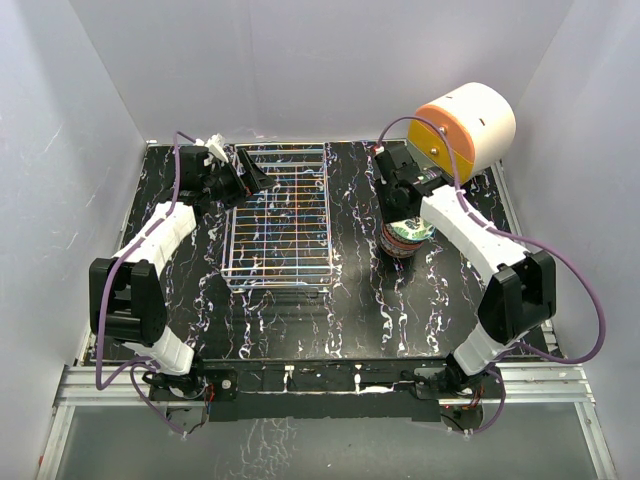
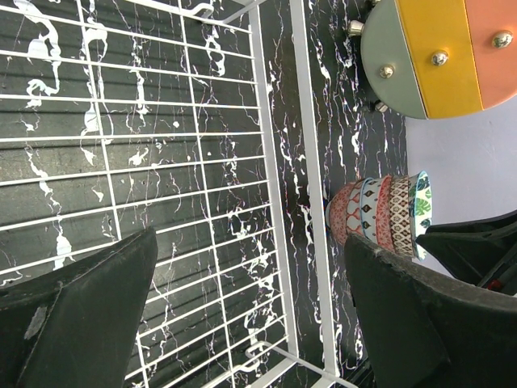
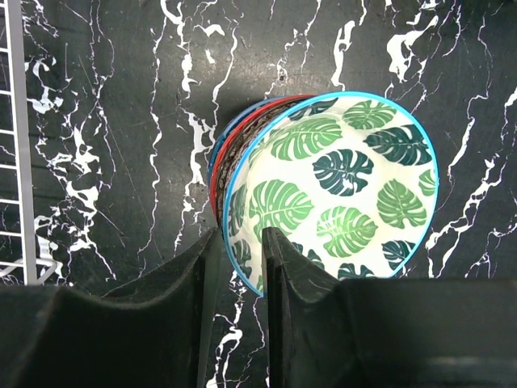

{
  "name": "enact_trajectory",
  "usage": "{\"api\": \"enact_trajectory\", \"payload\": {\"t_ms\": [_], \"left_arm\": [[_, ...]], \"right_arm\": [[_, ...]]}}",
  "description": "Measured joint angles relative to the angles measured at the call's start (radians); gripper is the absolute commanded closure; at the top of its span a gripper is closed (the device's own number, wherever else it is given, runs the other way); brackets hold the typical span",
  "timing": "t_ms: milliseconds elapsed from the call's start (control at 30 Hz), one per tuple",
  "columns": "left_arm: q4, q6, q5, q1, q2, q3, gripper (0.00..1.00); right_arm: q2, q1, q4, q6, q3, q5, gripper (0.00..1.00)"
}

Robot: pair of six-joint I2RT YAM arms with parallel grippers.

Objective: Unload the bowls from the dish rack

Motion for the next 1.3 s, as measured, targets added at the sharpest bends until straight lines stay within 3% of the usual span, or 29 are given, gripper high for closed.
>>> {"api": "enact_trajectory", "payload": {"t_ms": [267,467,667,867,1033,1267,1300], "left_arm": [[0.001,0.0,0.003,0.0,0.0,0.0,0.03],[0.0,0.027,-0.033,-0.002,-0.002,0.0,0.03],[-0.014,0.108,-0.183,-0.043,-0.095,-0.03,0.03],[-0.014,0.219,-0.347,-0.069,-0.338,-0.088,0.03],[-0.023,0.264,-0.504,-0.068,-0.459,-0.12,0.03],[-0.072,0.265,-0.603,-0.068,-0.466,-0.203,0.03],[-0.083,0.266,-0.622,-0.068,-0.466,-0.206,0.03]], "right_arm": [[-0.098,0.002,0.08,0.027,-0.042,0.008,0.7],[-0.26,0.002,0.192,0.071,-0.098,-0.113,0.65],[-0.279,0.005,0.287,0.107,-0.14,-0.265,0.6],[-0.294,0.005,0.33,0.129,-0.26,-0.31,0.58],[-0.351,0.005,0.356,0.131,-0.307,-0.295,0.58],[-0.454,0.005,0.446,0.151,-0.367,-0.224,0.58],[-0.463,0.006,0.453,0.156,-0.381,-0.2,0.54]]}}
